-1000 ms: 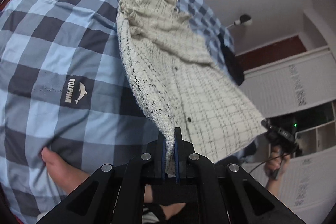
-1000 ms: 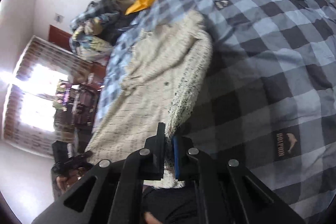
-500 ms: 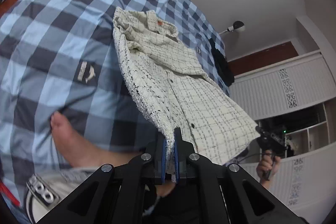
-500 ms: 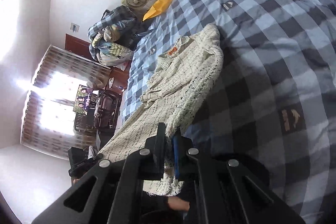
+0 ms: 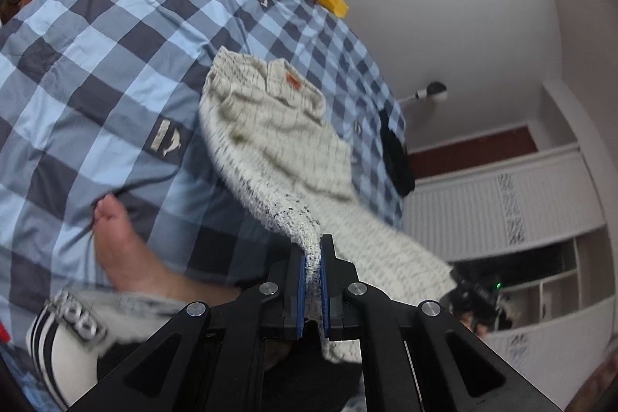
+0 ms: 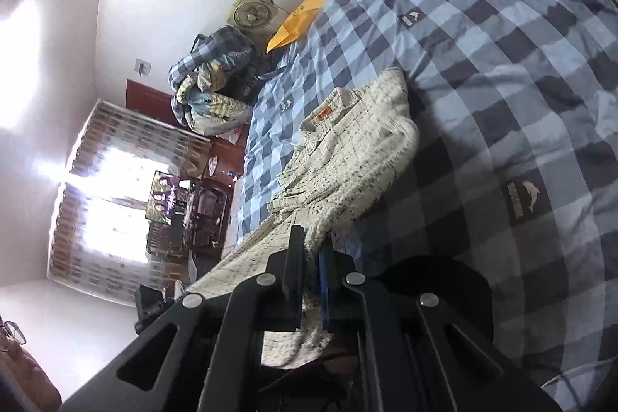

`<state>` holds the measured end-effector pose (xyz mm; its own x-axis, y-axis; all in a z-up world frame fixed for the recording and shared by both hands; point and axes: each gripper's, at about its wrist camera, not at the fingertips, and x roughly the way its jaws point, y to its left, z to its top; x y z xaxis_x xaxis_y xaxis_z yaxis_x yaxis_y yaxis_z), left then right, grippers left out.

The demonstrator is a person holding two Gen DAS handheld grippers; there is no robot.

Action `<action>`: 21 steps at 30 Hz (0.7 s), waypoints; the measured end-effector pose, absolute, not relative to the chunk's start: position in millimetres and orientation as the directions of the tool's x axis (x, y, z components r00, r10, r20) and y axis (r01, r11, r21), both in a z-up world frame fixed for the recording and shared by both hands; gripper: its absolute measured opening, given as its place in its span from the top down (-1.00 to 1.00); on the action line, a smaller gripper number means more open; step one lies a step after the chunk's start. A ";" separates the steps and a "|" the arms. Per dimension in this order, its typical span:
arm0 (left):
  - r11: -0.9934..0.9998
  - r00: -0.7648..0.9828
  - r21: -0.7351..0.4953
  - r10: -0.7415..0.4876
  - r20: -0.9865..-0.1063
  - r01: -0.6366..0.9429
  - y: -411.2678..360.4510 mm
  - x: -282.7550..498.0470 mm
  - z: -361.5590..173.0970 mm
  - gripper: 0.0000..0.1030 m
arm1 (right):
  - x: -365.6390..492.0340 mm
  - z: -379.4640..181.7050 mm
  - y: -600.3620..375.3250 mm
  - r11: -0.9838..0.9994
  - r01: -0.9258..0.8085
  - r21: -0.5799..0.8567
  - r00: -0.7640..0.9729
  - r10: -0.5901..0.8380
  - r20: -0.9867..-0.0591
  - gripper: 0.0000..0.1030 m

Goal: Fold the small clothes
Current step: 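Lift the hem with both grippers and fold it toward the collar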

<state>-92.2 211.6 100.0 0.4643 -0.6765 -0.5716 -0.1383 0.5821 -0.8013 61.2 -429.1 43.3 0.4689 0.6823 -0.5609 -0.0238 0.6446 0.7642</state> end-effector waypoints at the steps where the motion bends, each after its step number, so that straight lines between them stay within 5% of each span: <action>1: 0.580 0.468 -0.799 -0.668 -0.579 -0.160 212.2 -81.6 97.8 0.90 | 72.1 41.3 -426.8 0.643 -0.021 0.765 0.461 0.685 -0.564 0.94; 12: 0.671 0.511 -0.705 -0.533 -0.675 -0.231 198.2 95.2 85.0 0.89 | 228.3 17.6 -410.6 0.672 0.063 0.738 0.425 0.651 -0.629 0.94; 21: 0.645 0.506 -0.653 -0.439 -0.742 -0.398 216.5 247.8 3.5 0.89 | 371.5 -29.2 -406.9 0.684 0.203 0.700 0.429 0.581 -0.692 0.94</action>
<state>247.8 216.5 3.4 0.5058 -0.4393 -0.7425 -0.3979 0.6448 -0.6526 371.5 -406.9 -29.2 0.4290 0.5808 -0.6918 0.2029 0.6844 0.7003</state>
